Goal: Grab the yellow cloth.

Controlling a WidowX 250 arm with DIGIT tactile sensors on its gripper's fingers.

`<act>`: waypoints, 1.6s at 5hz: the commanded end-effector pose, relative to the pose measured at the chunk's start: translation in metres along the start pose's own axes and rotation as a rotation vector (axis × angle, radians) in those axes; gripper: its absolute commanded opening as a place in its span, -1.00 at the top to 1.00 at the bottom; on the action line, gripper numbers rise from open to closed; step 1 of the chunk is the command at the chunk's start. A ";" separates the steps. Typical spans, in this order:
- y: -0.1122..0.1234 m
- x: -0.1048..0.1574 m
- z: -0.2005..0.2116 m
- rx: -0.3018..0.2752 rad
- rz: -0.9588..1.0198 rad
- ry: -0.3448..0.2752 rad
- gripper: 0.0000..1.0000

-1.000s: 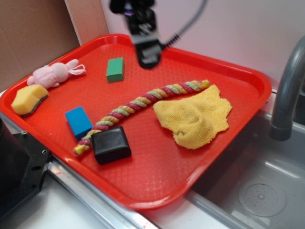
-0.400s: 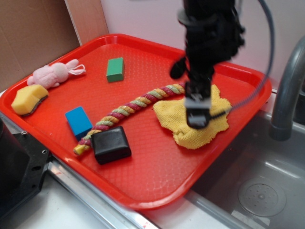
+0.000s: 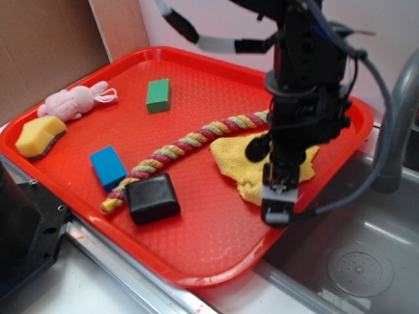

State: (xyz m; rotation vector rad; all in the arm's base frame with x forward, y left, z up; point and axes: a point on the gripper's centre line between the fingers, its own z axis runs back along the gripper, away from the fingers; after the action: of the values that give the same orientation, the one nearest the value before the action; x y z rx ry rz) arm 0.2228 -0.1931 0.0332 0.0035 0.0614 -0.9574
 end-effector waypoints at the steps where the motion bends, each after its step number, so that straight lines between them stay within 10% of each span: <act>1: -0.016 -0.032 0.001 -0.008 0.095 0.001 -1.00; 2: -0.014 -0.037 0.004 0.022 0.124 0.020 -1.00; 3: -0.016 -0.037 0.002 0.024 0.150 0.043 -0.42; 4: -0.018 -0.036 0.003 -0.001 0.169 0.062 1.00; 7: -0.009 -0.047 0.034 0.048 0.211 0.075 1.00; 8: 0.021 -0.083 0.082 0.040 0.342 -0.034 1.00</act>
State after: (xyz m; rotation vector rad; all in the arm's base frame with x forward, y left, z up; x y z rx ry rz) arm 0.2084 -0.1050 0.1106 0.0375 0.0421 -0.6123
